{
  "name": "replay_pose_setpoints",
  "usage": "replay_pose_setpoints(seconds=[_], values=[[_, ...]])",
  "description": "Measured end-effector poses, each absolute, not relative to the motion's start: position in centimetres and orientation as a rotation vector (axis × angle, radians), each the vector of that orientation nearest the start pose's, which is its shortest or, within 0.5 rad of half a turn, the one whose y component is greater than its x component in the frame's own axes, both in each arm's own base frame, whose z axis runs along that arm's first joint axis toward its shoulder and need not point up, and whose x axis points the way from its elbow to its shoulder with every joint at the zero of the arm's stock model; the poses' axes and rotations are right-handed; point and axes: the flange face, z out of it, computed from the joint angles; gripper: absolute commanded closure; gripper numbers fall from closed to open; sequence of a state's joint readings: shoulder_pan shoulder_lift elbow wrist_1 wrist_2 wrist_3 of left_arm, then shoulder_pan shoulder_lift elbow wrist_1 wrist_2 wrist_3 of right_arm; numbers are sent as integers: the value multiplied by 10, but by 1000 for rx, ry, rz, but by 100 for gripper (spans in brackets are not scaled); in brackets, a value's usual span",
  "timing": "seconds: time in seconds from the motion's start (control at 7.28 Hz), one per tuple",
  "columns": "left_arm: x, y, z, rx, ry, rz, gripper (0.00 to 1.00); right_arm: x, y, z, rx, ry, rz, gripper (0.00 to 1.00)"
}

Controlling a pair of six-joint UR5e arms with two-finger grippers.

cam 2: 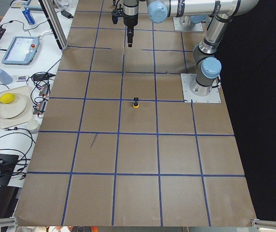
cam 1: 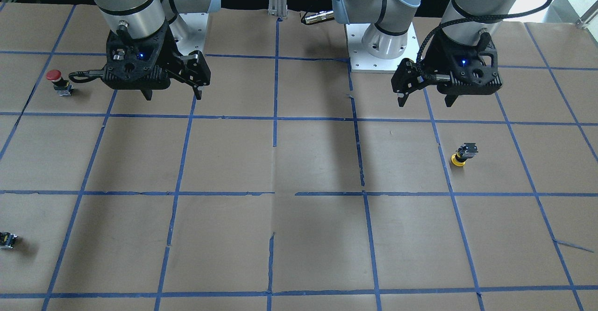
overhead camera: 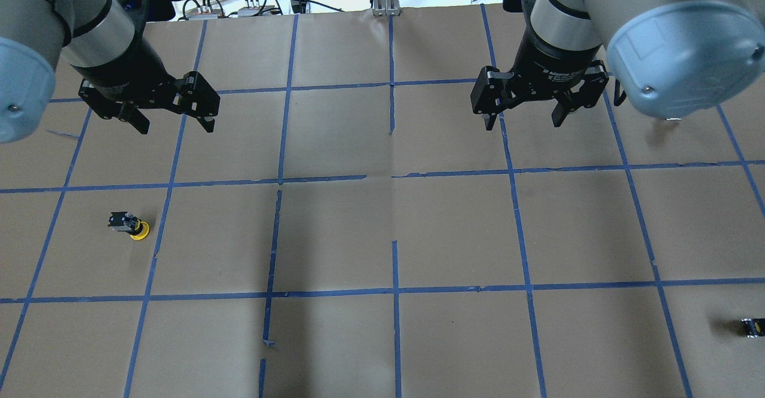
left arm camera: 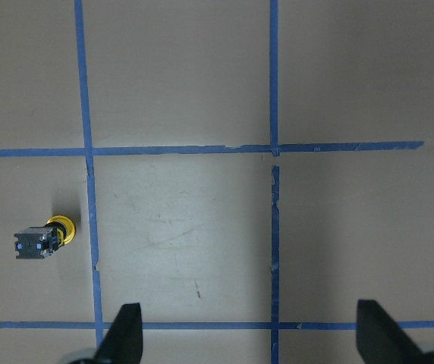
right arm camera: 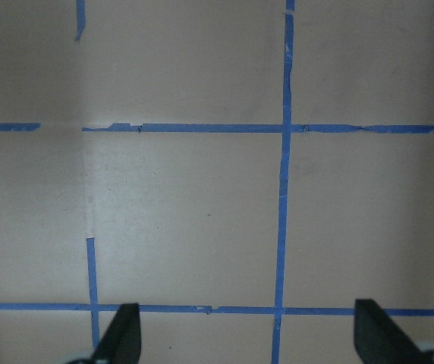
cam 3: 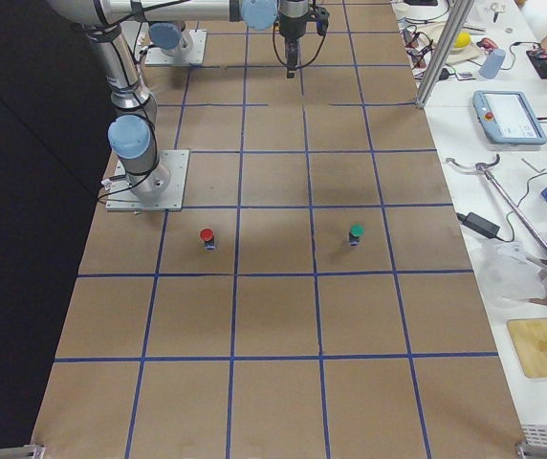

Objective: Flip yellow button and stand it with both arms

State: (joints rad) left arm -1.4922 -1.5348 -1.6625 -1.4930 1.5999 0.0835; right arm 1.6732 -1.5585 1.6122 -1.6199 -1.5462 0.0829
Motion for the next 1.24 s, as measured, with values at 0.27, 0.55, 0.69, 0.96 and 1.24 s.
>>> replay_pose_setpoints(seconds=[0.27, 0.55, 0.69, 0.96, 1.24], values=[[-90, -491, 464, 0, 3109, -27, 0, 186, -480, 466, -31, 3117, 11, 0], [-81, -499, 459, -16, 3105, -8, 0, 186, -480, 466, -31, 3117, 11, 0], [-71, -503, 453, -43, 3106, 14, 0, 186, -480, 466, -31, 3117, 11, 0], [-26, -508, 443, -167, 3108, 53, 0, 186, -480, 466, -31, 3118, 11, 0], [35, -520, 421, -261, 3110, 88, 0, 186, -480, 466, -31, 3120, 10, 0]])
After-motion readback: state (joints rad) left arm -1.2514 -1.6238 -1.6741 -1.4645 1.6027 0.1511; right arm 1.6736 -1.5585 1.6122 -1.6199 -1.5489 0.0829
